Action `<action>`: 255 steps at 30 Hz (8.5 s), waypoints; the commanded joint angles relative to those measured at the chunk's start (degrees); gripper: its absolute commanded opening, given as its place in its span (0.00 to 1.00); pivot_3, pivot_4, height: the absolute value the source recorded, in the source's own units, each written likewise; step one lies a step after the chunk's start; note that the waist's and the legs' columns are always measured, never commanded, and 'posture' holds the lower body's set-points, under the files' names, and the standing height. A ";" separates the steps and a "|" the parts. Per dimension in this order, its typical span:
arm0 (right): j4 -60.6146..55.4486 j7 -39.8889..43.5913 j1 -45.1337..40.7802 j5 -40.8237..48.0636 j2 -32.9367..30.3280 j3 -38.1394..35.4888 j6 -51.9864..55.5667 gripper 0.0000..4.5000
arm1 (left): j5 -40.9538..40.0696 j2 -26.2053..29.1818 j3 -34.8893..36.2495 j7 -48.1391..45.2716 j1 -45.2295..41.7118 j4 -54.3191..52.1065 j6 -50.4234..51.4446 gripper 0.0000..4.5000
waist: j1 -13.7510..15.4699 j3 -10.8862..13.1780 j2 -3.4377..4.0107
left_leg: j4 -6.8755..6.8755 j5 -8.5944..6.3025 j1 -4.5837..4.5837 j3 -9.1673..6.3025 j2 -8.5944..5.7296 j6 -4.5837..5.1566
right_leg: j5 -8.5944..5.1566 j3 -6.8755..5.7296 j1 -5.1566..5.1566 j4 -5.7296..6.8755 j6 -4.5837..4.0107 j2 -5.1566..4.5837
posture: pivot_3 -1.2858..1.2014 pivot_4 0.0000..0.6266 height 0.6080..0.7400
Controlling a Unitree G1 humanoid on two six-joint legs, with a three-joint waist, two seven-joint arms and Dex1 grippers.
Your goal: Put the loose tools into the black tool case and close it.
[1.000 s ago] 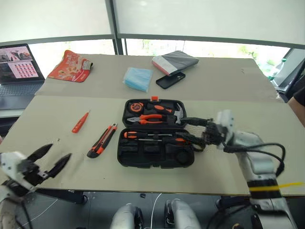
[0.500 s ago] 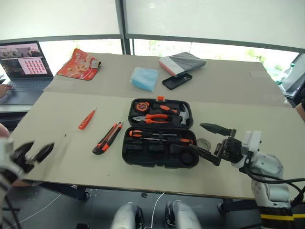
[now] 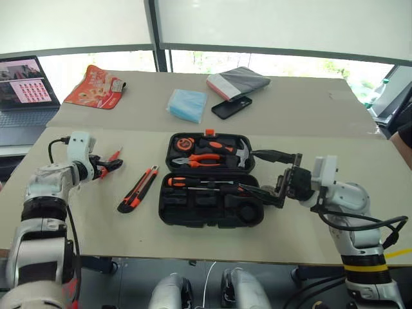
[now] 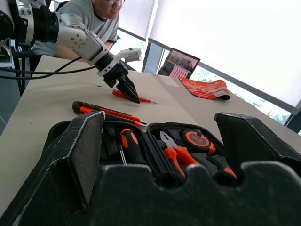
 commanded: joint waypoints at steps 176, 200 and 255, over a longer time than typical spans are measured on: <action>-6.86 3.05 10.50 5.71 -5.05 -3.06 2.85 1.00 | -7.38 -7.20 5.21 1.52 33.64 -51.96 -0.12 0.40 | 1.32 0.00 -0.08 | 0.16 -0.17 0.08 -0.35 0.01 -0.29 | 0.04 0.09 0.22 0.10 -0.01 -0.66 | 0.52 0.24 1.00; -12.55 0.24 18.34 7.94 -9.85 -9.38 7.33 1.00 | 5.71 -3.08 -26.92 -34.42 13.55 -55.00 -13.29 0.40 | 1.15 -0.01 -0.03 | 0.28 0.01 -0.13 -0.36 0.01 0.39 | 0.04 0.13 0.13 0.00 0.07 -0.09 | 0.52 0.24 1.00; -9.80 -0.41 18.74 6.45 -7.43 -9.20 6.74 1.00 | 3.98 -11.47 -24.10 -30.90 20.81 -40.46 -16.57 0.00 | 1.74 -0.23 0.26 | 0.47 -0.28 0.11 -0.43 -0.01 0.88 | 0.04 0.10 0.49 0.02 0.09 -0.30 | 0.52 0.24 1.00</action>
